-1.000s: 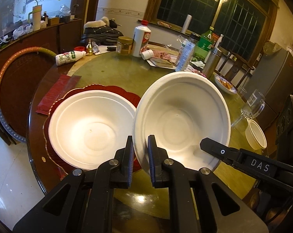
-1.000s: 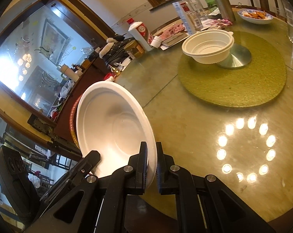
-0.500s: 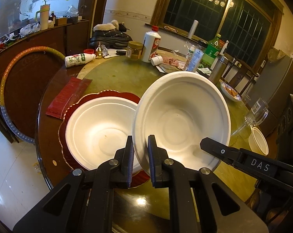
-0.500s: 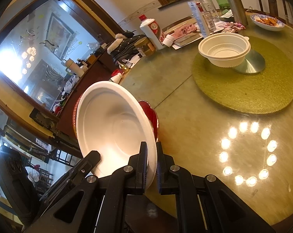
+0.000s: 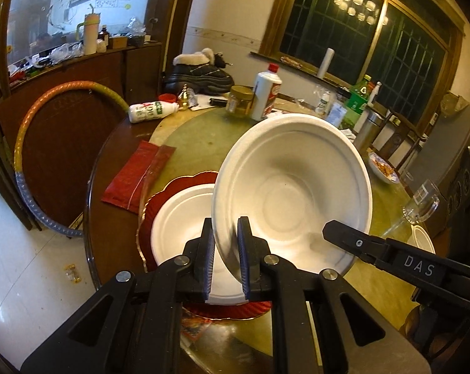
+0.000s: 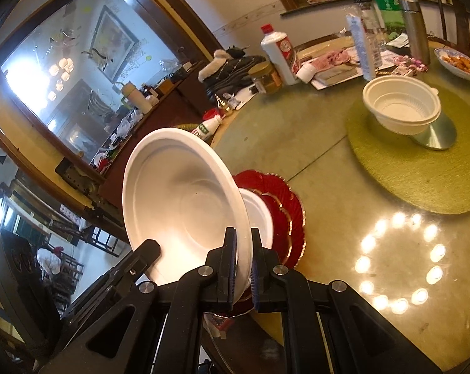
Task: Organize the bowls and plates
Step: 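Lower the smaller white bowl into the large white bowl on the stack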
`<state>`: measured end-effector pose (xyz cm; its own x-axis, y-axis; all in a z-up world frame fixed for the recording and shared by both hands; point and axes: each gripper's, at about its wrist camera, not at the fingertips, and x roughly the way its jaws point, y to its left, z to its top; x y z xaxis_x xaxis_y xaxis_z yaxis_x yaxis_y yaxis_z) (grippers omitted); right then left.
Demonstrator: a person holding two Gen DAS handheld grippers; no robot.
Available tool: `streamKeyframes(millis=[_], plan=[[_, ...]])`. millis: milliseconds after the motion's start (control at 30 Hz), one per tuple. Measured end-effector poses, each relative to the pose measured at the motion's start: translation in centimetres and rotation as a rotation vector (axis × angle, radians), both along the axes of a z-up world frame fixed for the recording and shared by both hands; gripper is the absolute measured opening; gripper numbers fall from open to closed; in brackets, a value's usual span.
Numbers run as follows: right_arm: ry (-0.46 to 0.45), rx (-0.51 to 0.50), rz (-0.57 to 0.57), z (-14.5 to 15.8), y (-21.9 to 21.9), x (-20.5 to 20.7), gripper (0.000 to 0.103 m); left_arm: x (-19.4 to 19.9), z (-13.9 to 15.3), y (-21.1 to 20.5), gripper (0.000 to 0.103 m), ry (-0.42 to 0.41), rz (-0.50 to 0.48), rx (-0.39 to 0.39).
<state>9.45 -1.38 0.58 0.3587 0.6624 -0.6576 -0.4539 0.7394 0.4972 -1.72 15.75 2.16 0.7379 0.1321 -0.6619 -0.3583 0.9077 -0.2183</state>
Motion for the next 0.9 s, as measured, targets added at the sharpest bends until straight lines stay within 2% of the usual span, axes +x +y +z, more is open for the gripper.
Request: streamKeyframes(millis=[300, 900], plan=[[0.032, -0.022, 0.035, -1.3, 2.5, 0.0, 0.008, -0.4, -1.1, 1.5, 0.012, 0.031, 0.031, -0.007], [0.045, -0.077, 0.051, -2.0, 4.3, -0.3, 0.008, -0.7, -2.2, 2.7, 0.012, 0.053, 0.032, -0.037]])
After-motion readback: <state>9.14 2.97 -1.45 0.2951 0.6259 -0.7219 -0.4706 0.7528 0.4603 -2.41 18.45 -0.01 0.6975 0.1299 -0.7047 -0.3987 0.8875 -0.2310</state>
